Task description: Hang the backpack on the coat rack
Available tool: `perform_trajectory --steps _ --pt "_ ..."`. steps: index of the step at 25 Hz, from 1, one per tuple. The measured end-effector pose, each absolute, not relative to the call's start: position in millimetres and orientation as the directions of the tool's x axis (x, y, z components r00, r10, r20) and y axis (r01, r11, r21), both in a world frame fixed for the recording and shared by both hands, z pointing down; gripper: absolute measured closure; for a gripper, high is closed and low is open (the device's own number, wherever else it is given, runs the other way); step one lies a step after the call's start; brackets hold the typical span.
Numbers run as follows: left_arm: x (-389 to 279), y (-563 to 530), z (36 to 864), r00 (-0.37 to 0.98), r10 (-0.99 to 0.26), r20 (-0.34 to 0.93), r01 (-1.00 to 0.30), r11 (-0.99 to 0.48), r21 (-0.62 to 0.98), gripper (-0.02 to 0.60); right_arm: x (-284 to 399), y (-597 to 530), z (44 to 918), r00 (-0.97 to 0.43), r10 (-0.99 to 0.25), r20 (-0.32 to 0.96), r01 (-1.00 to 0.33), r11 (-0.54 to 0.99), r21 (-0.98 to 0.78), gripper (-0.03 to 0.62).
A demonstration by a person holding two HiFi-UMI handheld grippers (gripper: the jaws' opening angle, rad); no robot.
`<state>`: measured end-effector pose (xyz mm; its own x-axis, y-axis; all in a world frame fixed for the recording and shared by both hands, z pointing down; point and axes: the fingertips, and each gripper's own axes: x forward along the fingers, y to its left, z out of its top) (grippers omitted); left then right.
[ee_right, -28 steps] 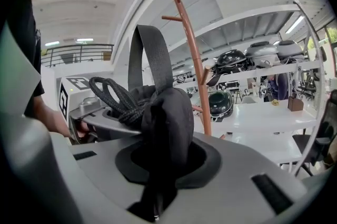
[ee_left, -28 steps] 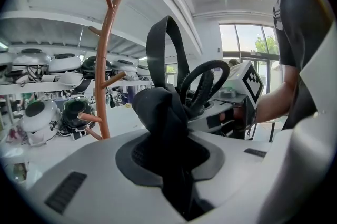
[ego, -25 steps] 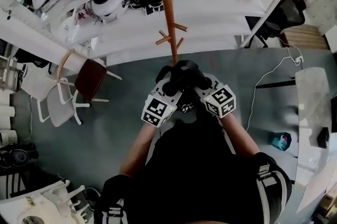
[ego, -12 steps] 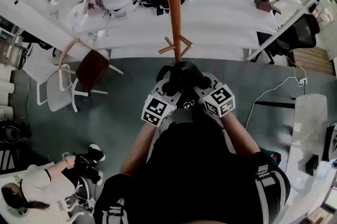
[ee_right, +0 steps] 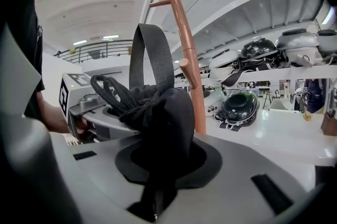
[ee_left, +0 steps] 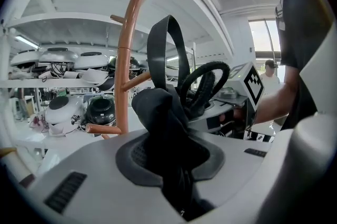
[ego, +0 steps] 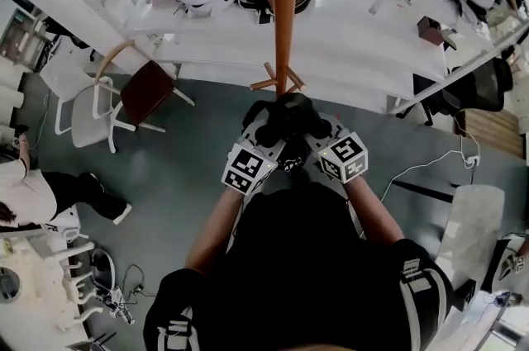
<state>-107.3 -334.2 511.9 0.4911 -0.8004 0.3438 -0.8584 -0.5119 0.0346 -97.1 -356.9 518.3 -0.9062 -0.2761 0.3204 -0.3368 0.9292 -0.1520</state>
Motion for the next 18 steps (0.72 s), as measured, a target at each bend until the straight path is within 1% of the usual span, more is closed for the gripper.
perform_trajectory --steps 8,18 --pt "-106.1 -366.6 512.4 0.408 -0.842 0.354 -0.906 -0.422 0.041 0.491 -97.6 -390.2 518.6 -0.928 -0.176 0.327 -0.243 0.954 -0.175 0.511" --pt "-105.1 -400.2 518.7 0.315 -0.878 0.360 -0.945 -0.327 0.031 0.491 -98.8 -422.9 526.6 -0.940 -0.080 0.331 -0.147 0.972 -0.182 0.511"
